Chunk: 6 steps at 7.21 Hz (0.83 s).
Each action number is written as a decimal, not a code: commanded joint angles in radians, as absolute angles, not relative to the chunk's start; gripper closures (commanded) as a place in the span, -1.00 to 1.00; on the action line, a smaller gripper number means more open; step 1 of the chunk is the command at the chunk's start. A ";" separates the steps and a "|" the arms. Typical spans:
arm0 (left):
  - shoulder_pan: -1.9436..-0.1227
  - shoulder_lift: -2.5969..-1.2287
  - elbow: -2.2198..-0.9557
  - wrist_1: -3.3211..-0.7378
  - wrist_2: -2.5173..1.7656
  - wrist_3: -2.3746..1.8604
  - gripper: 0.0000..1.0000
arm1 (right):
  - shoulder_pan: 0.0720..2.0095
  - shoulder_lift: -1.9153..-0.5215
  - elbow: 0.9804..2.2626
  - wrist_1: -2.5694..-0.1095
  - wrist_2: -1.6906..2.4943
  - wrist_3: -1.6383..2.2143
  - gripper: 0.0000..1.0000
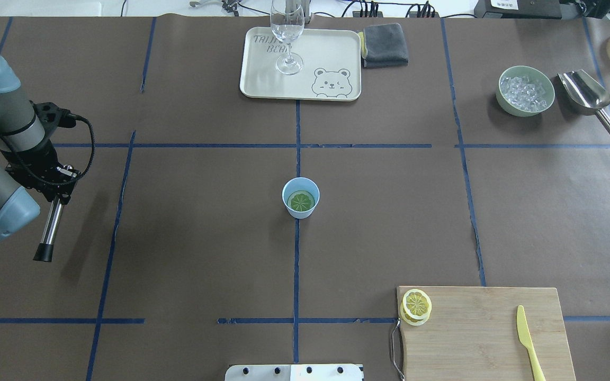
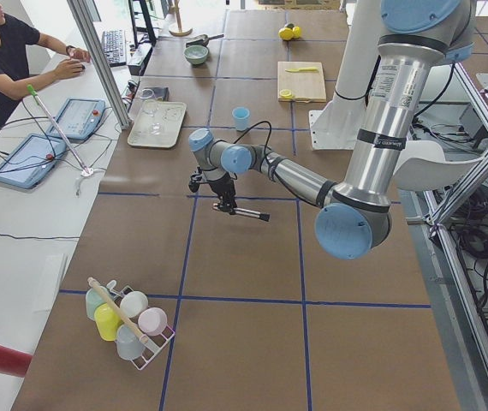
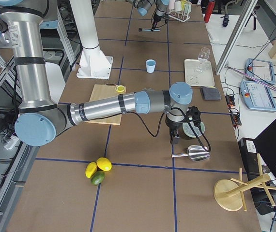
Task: Squeeze lemon into cup
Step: 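Lower the muddler onto the table and release it from the left gripper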
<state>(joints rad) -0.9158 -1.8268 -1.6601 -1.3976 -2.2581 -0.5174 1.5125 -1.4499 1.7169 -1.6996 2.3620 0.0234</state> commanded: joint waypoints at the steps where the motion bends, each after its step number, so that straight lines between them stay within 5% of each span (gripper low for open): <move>1: -0.934 -1.838 -1.585 -1.419 -2.273 -0.566 1.00 | 1.513 -1.427 1.723 -1.700 2.361 0.025 -1.00; 2: -0.939 -1.836 -1.571 -1.454 -2.272 -0.595 1.00 | 1.513 -1.422 1.723 -1.700 2.358 0.025 -1.00; 3: -0.937 -1.838 -1.539 -1.510 -2.272 -0.639 0.69 | 1.513 -1.424 1.723 -1.700 2.358 0.025 -1.00; 4: -0.937 -1.832 -1.511 -1.584 -2.266 -0.641 -0.98 | 1.513 -1.424 1.723 -1.700 2.358 0.025 -1.00; 6: -0.939 -1.833 -1.520 -1.594 -2.263 -0.638 -1.00 | 1.513 -1.425 1.720 -1.700 2.358 0.025 -1.00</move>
<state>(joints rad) -0.9370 -1.8314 -1.5193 -1.5786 -2.2644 -0.6353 1.5125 -1.4245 1.7207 -1.6997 2.3578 0.0245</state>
